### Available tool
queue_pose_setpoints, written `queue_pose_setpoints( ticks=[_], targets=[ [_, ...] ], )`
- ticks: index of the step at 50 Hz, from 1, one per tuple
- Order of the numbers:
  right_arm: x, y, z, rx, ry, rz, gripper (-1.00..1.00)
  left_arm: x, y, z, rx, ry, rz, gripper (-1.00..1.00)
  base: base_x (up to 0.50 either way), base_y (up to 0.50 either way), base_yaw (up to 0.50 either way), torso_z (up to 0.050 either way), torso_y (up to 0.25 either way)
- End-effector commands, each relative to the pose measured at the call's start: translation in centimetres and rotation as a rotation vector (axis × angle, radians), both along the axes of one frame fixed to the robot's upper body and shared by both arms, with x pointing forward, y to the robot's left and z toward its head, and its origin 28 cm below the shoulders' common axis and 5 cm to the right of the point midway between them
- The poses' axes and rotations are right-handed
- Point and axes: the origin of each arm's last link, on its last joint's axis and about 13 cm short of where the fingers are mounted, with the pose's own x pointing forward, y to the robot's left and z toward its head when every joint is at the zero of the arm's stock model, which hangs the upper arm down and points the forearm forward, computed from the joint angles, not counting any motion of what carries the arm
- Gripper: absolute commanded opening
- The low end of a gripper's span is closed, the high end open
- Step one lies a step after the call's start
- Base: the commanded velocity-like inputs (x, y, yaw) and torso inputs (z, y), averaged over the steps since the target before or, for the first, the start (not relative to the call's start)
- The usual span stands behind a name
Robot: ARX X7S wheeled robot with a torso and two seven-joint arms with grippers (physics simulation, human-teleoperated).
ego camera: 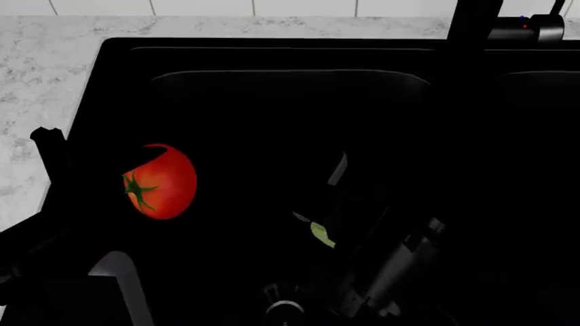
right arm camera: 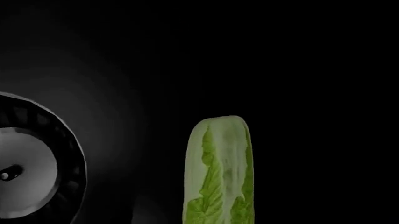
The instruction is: Pick the vegetables from the sink and place them on the cutting board.
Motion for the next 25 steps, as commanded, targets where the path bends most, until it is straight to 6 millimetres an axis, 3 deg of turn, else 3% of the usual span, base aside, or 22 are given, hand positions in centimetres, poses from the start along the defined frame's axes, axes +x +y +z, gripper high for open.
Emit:
queue_pose_setpoints(
  ticks=[1, 2, 17, 25],
  targets=[
    [-0.4, -0.9, -1.0, -0.02, 0.046, -0.018, 1.0, 0.3, -0.4, 0.4, -0.037, 0.015, -0.008, -1.0, 0.0, 0.0, 0.0, 0.0, 0.0],
    [-0.4, -0.9, -1.1, -0.026, 0.041, -0.019, -1.0, 0.3, -0.4, 0.4, -0.036, 0.016, -0.008, -1.0, 0.0, 0.0, 0.0, 0.0, 0.0],
    [-1.9, -1.1, 1.0, -0.032, 0.021, 0.006, -1.0, 0.5, -0.2, 0.2, -0.149, 0.091, 0.005, -1.0, 0.0, 0.0, 0.0, 0.0, -0.001],
    [-3.6, -0.4, 5.9, -0.012, -0.048, 0.094, -1.0, 0.7, -0.3, 0.6, -0.201, 0.099, 0.021, -1.0, 0.0, 0.0, 0.0, 0.0, 0.25]
  ],
)
